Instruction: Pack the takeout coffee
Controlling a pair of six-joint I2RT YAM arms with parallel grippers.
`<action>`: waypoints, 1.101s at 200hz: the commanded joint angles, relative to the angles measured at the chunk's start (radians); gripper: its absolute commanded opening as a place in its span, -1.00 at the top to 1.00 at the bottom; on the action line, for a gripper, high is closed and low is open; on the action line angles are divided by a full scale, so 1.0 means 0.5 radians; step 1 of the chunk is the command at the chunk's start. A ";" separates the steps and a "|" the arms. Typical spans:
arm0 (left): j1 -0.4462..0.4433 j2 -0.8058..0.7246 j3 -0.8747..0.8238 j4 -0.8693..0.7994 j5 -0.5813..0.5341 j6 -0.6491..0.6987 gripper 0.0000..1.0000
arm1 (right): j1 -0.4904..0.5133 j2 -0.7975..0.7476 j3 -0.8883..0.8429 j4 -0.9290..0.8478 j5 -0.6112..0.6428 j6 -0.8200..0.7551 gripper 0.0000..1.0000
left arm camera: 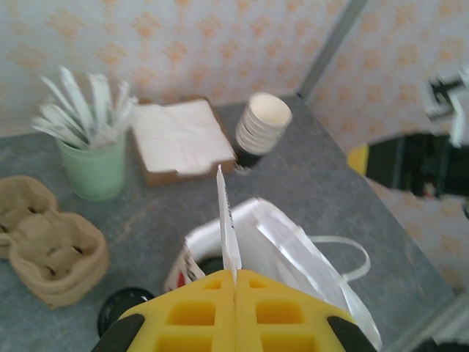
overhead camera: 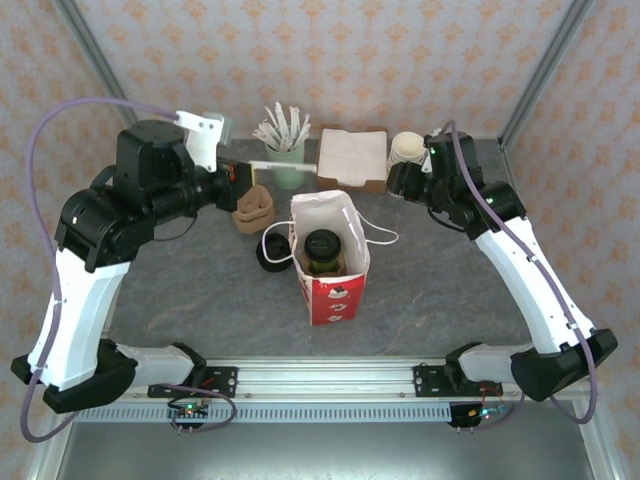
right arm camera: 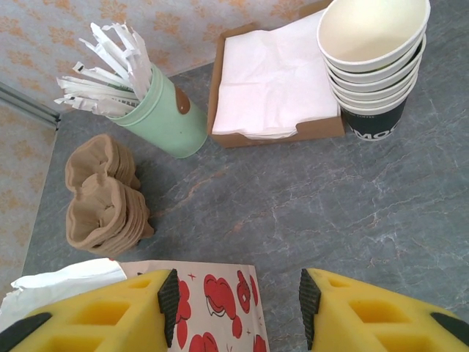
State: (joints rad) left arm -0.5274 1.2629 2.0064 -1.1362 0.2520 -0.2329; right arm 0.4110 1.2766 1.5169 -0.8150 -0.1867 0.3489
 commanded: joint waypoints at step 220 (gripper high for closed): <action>-0.520 0.170 -0.422 -0.481 0.218 0.478 0.90 | 0.004 0.933 0.692 0.300 0.204 -0.347 0.07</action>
State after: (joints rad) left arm -0.7792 1.3491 1.8153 -1.3655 0.3408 0.0010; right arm 0.4088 1.6466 1.7458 -0.6762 -0.1329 0.2298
